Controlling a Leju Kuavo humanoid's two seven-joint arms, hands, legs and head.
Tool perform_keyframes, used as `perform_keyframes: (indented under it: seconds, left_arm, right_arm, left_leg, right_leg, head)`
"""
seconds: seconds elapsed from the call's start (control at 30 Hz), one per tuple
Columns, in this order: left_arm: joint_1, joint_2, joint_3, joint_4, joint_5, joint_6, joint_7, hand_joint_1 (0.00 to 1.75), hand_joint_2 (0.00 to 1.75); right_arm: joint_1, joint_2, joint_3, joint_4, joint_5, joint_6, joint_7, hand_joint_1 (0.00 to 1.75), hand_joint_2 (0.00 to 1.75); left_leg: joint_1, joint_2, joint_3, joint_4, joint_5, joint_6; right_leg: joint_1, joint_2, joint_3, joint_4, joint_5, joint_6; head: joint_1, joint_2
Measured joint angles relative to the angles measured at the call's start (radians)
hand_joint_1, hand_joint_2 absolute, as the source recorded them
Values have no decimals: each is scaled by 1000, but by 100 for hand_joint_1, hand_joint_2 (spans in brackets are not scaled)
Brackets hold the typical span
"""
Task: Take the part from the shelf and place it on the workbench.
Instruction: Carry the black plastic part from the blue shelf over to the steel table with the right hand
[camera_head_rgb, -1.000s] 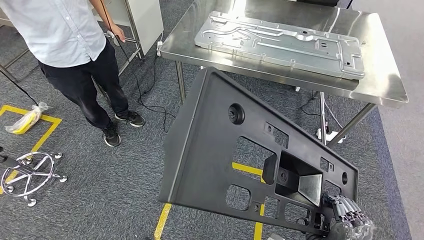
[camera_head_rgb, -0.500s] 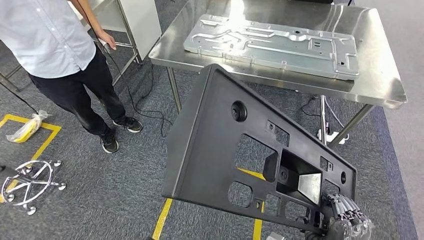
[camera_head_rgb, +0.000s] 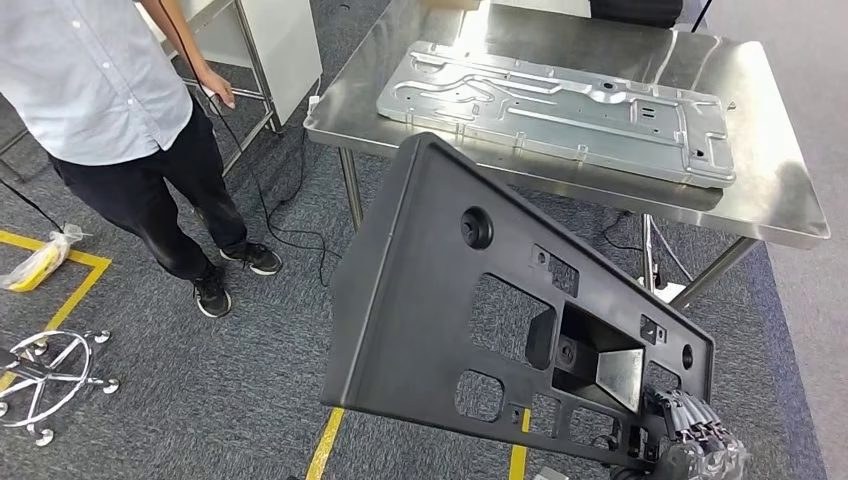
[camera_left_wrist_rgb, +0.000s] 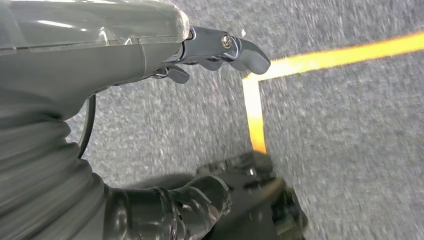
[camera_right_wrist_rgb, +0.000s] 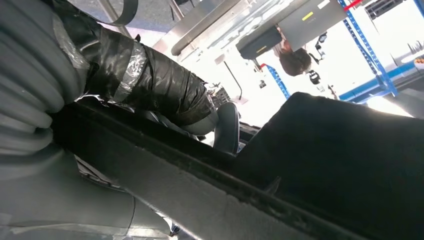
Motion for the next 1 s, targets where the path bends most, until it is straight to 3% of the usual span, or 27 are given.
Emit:
perform_keyframes:
  seconds: [0.03, 0.07, 0.17, 0.23, 0.33, 0.4, 0.5, 0.53, 0.57, 0.6, 0.67, 0.7, 0.8, 0.9, 1.0]
  left_arm:
    - [1, 0, 0, 0, 0, 0, 0, 0, 175]
    - [2, 0, 0, 0, 0, -1, 0, 0, 175]
    - [3, 0, 0, 0, -1, 0, 0, 0, 175]
    - [1, 0, 0, 0, -1, 0, 0, 0, 175]
    - [-1, -1, 0, 0, -4, -1, 0, 0, 175]
    - [-2, -1, 0, 0, -7, -1, 0, 0, 175]
    - [-4, -1, 0, 0, -10, 0, 0, 0, 175]
    - [-2, -1, 0, 0, -11, 0, 0, 0, 175]
    - [-1, -1, 0, 0, -12, 0, 0, 0, 175]
    - [1, -1, 0, 0, -14, -1, 0, 0, 175]
    - [2, 0, 0, 0, -18, -1, 0, 0, 175]
    - [1, 1, 0, 0, -21, -1, -1, 0, 175]
    - [1, 2, 0, 0, -25, -2, -2, 0, 175]
    - [3, 2, 0, 0, -27, -2, -3, 0, 175]
    - [-3, 2, 0, 0, -29, -6, -3, 0, 175]
  right_arm:
    - [1, 0, 0, 0, -1, 0, 1, 175, 175]
    - [1, 0, 0, 1, -2, 0, 1, 175, 175]
    - [1, -1, 0, 2, -4, 0, 3, 175, 175]
    - [1, -2, 0, 3, -6, 0, 4, 175, 175]
    - [3, -2, 1, 4, -7, 0, 6, 175, 175]
    - [2, -2, 2, 4, -8, 0, 8, 175, 175]
    - [-3, -3, 4, 4, -4, 0, 11, 175, 175]
    - [-4, -3, 5, 4, -1, 0, 14, 175, 175]
    - [-4, -4, 5, 4, 2, 0, 16, 175, 175]
    - [-6, -5, 5, 4, 4, 0, 18, 175, 175]
    - [-12, -7, 7, 4, 6, 0, 20, 175, 175]
    - [-15, -9, 7, 4, 7, 0, 22, 175, 175]
    - [-23, -11, 7, 2, 10, 0, 26, 175, 175]
    - [-29, -13, 7, -1, 23, 0, 31, 175, 175]
    - [-35, -16, 6, -3, 49, 0, 41, 175, 175]
  left_leg:
    - [1, 0, 6, 1, -6, -2]
    - [1, 0, 14, 1, -13, -4]
    - [6, -2, 49, 1, -39, -16]
    - [6, -1, 60, 0, -53, -28]
    - [6, 1, 72, 10, -61, -48]
    - [8, 2, 60, 55, -77, -56]
    - [9, 1, -45, 224, -142, -60]
    - [9, 2, -82, 267, -154, -60]
    - [9, 1, -105, 280, -149, -60]
    - [9, 1, -111, 257, -121, -59]
    - [6, 2, -87, 146, -30, -51]
    - [2, 2, -76, 99, -15, -46]
    - [-7, -3, -63, 52, -26, -27]
    - [1, -3, -29, 33, 4, -9]
    - [2, -2, -13, 28, -2, -2]
  right_leg:
    - [-3, 0, -32, 33, -2, 3]
    - [-5, 0, -49, 35, 16, 5]
    - [-10, -4, -18, -114, 143, 7]
    - [-3, -9, 0, -183, 164, -3]
    - [1, -8, 10, -195, 158, -28]
    - [-1, -6, 29, -201, 153, -43]
    - [1, -6, 47, -205, 140, -57]
    - [2, -5, 52, -205, 135, -58]
    - [3, -3, 58, -205, 128, -59]
    - [4, -1, 67, -204, 121, -58]
    - [6, 1, 87, -205, 107, -53]
    - [6, 2, 94, -205, 100, -49]
    - [8, 3, 107, -198, 90, -30]
    - [9, 1, 106, -157, 74, -15]
    - [5, 0, 19, -17, 4, -3]
  head:
    - [0, 0]
    - [0, 0]
    - [0, 0]
    - [1, 0]
    - [0, 0]
    - [-1, 0]
    - [-4, 0]
    - [-4, 0]
    - [-4, 0]
    - [-4, 0]
    - [-4, 0]
    - [-4, 0]
    - [-5, 0]
    - [-4, 0]
    - [-3, 0]
